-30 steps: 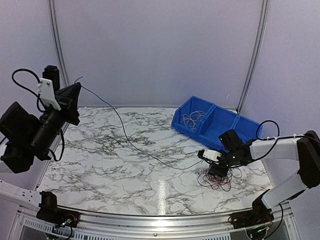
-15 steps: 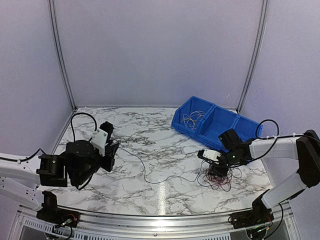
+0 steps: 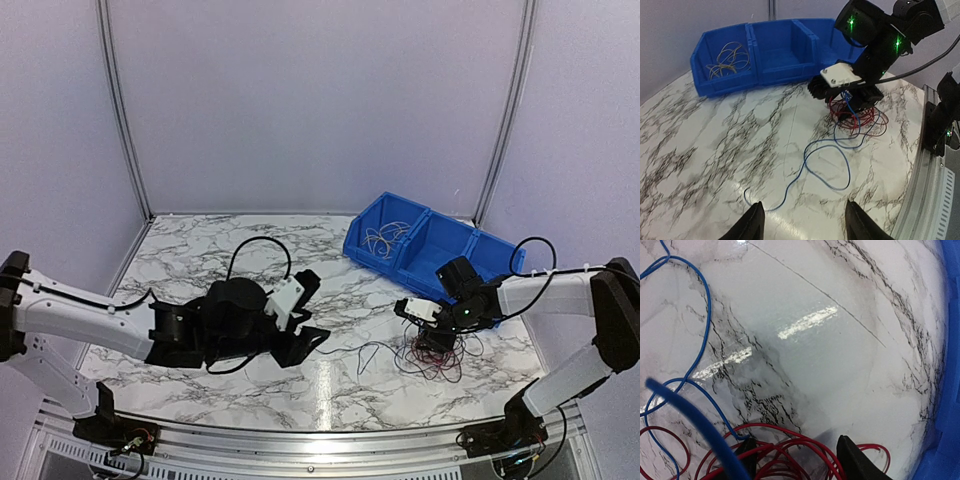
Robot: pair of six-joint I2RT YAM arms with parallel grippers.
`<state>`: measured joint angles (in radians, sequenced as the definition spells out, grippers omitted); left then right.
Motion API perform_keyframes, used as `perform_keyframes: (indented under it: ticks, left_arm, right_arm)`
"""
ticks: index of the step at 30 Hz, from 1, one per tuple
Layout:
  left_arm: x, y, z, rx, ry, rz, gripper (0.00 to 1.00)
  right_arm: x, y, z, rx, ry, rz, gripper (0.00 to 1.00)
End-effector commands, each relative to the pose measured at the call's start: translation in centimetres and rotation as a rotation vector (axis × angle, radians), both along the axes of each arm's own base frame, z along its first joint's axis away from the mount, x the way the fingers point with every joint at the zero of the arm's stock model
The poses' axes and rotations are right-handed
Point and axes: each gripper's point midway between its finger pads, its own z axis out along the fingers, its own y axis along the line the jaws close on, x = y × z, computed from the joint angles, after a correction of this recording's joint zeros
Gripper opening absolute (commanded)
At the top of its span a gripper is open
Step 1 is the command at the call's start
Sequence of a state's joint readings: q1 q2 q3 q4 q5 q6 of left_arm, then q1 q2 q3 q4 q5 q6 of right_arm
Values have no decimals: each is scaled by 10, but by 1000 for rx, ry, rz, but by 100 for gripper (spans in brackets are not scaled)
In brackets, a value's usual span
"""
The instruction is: Untangle the cables
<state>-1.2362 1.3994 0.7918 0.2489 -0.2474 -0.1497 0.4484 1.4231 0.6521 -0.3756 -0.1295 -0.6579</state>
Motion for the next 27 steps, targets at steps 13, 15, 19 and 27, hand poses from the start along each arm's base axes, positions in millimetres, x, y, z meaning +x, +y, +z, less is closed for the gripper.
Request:
perform_keyframes:
  ticks: [13,15,19,27]
  left_arm:
    - [22,-173,-4,-392,69,-131,55]
    - [25,-182,-10,-420,113,-117,55]
    - [33,-193,-23,-453,183,-76,53]
    - [34,-197,-46,-458,267,-60,39]
  right_arm:
    - [-7,-1,-7,-2,68,-9,55]
    - [-7,-1,-7,-3,67,-9,55]
    - [-8,-2,-8,-6,71,-10,55]
    - [-8,-2,-10,-11,78,-10,55]
